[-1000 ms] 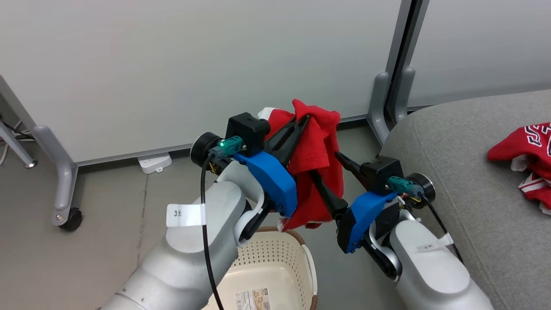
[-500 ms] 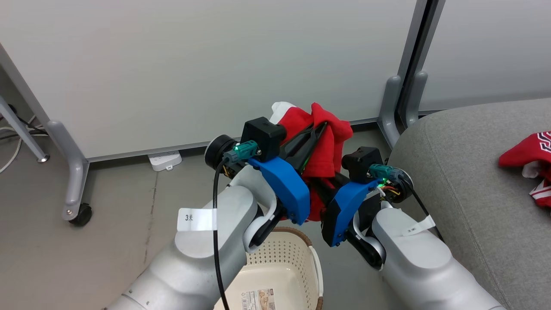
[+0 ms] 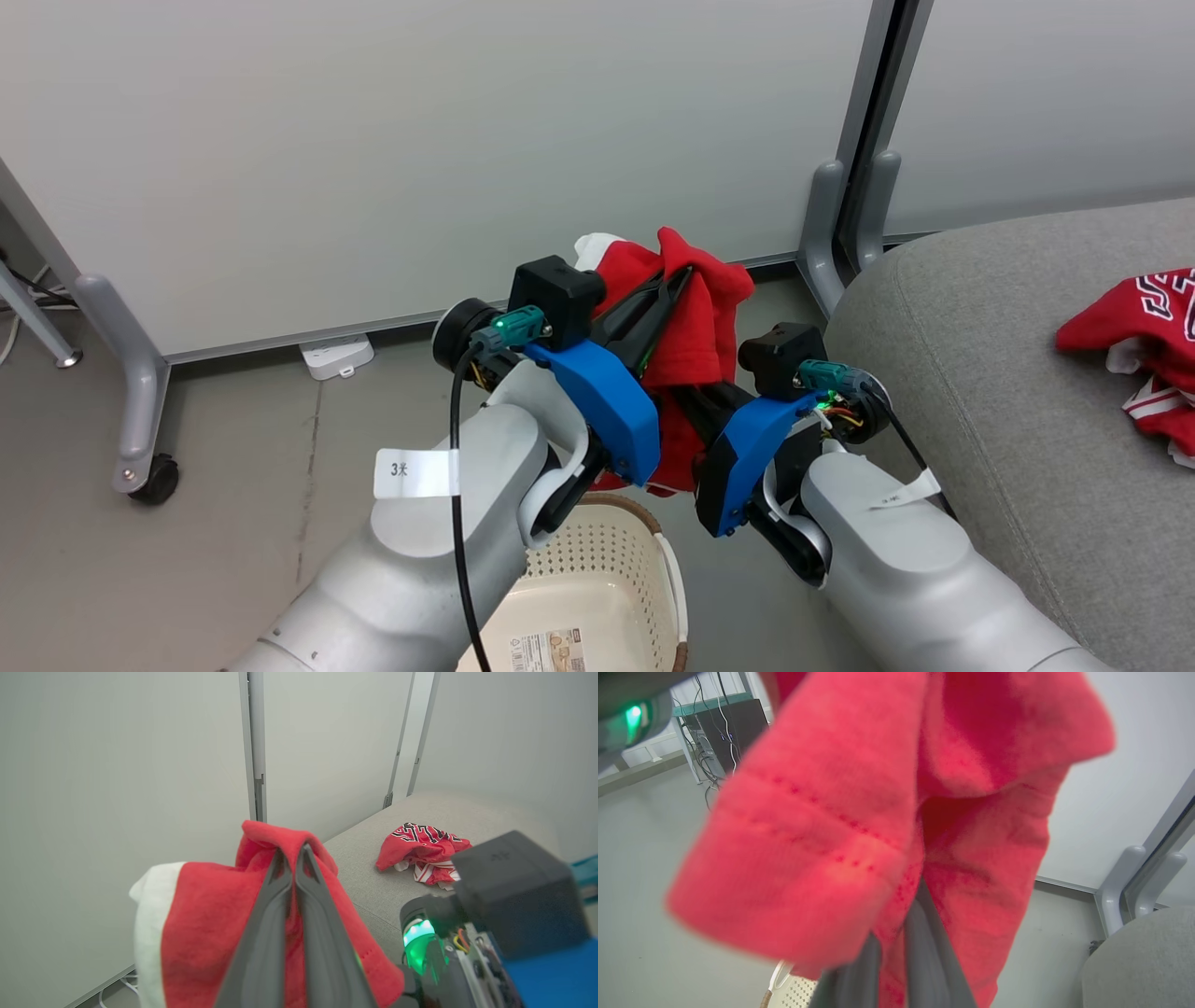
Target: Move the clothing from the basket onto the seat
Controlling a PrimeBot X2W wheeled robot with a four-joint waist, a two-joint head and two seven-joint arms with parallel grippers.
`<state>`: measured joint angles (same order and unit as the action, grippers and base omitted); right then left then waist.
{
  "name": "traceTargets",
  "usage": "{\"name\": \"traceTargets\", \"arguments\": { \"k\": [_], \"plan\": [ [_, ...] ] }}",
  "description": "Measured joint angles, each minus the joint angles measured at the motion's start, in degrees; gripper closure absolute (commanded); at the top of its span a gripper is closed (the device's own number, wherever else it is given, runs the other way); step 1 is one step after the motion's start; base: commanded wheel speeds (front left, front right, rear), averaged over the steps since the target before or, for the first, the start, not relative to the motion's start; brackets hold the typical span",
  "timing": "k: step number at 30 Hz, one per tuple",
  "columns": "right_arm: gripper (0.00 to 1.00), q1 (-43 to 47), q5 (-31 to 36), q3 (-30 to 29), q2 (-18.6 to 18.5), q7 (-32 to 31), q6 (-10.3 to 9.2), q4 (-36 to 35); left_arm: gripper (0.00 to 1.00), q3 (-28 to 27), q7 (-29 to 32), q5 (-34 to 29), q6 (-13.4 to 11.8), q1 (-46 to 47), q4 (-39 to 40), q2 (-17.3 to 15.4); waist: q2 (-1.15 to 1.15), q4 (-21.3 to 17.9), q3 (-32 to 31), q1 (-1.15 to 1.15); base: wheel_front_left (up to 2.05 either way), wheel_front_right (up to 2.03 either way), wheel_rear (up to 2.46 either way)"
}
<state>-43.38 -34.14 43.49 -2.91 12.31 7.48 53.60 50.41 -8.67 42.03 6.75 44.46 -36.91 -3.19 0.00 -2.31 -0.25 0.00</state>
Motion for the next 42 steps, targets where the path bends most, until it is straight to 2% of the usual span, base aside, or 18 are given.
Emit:
{"name": "traceTargets", "arguments": {
  "k": [18,19,20,21,25,30,36,42],
  "plan": [
    [1.0,-1.61,-3.43,4.04,0.0,2.23,0.01,2.54,1.0,-0.02,-0.8,0.91,-0.33,-0.02,-1.33,-0.35,0.0,-0.77,-0.34,0.0,0.0,0.0,0.0],
    [1.0,-1.69,-3.57,4.17,0.0,2.3,0.01,2.59,0.85,0.0,-0.89,0.92,-0.34,-0.02,-1.33,-0.35,0.0,-0.81,-0.35,0.0,0.0,0.0,0.0],
    [1.0,-1.72,-3.78,4.26,0.0,2.42,0.0,2.65,0.37,0.15,-1.12,0.79,-0.55,0.0,-1.33,-0.36,0.0,-0.82,-0.33,0.0,0.0,0.0,0.0],
    [1.0,-1.79,-3.87,4.32,0.0,2.43,0.0,2.69,0.0,0.37,-1.63,0.32,-0.81,0.01,-1.34,-0.53,0.0,-0.84,-0.32,0.0,0.0,0.0,0.0],
    [1.0,-2.1,-4.33,4.3,0.0,2.57,0.01,2.21,0.0,0.58,-4.16,-1.01,-1.14,-1.25,-0.66,-1.87,0.0,-1.29,-0.22,0.0,0.0,0.0,0.0],
    [1.0,-2.26,-3.75,2.7,0.0,2.65,0.01,0.77,0.0,-2.16,-6.25,-2.16,-1.72,-9.07,3.43,-6.06,0.0,-2.12,0.17,0.0,0.0,0.0,0.0],
    [1.0,-2.22,-0.23,-1.9,-0.02,2.66,0.0,-0.73,0.0,-15.06,-6.32,-8.56,-3.96,-23.94,17.31,-10.09,0.0,-2.3,1.04,0.0,0.0,0.0,0.0],
    [1.0,-1.24,2.74,-5.52,-0.24,2.66,0.0,-2.02,0.0,-24.59,-6.33,-16.67,-3.43,-34.47,24.17,-9.67,0.0,-1.91,1.51,0.0,0.0,0.0,0.0]
  ]
}}
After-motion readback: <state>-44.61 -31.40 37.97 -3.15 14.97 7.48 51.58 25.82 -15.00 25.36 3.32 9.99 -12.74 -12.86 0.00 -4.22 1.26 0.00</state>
